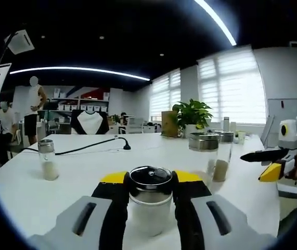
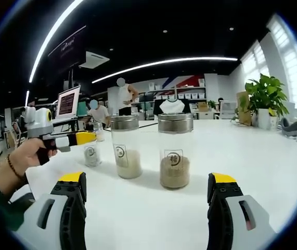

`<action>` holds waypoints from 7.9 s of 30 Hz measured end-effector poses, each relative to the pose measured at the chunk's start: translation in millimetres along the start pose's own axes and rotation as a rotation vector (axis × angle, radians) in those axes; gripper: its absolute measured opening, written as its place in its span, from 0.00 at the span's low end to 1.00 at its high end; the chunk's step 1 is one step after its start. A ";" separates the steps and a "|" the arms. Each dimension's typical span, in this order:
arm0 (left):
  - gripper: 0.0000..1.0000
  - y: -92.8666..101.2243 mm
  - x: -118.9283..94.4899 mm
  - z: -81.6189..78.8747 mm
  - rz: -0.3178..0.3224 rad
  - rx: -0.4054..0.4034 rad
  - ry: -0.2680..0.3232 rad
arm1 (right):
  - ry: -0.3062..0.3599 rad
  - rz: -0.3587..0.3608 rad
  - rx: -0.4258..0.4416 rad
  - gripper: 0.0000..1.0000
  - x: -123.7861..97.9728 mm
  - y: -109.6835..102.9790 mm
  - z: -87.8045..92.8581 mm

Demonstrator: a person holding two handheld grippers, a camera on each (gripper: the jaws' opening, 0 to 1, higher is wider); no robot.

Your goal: Rotate the seasoning bottle until the label or dispensing opening points toward the visible target arrow and the bottle remains upright within the marked orientation range

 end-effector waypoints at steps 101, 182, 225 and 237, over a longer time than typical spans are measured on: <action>0.55 -4.2 -25.3 -17.9 0.207 0.011 -0.013 | 0.017 -0.029 -0.005 0.99 1.0 -3.8 -4.8; 0.32 1.5 -9.2 -5.4 -0.060 -0.049 -0.013 | 0.012 -0.019 0.019 0.99 -1.2 2.8 -1.6; 0.33 -8.0 -1.5 -6.2 0.268 -0.057 -0.025 | 0.015 -0.011 -0.004 0.99 -0.4 4.3 -1.5; 0.37 -2.9 -20.6 -30.6 0.243 -0.067 0.063 | 0.016 -0.003 0.001 0.99 -2.2 6.6 -0.9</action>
Point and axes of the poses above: the point that each gripper's makers call its tool centre point, and the gripper's own axes: x roughly forward along the fingers, y roughly to its right, z roughly out of its underside, the point moved 5 cm from there along -x, roughly backward along the fingers, and after that the axes turned 6 degrees about -z, right-handed, at the moved point
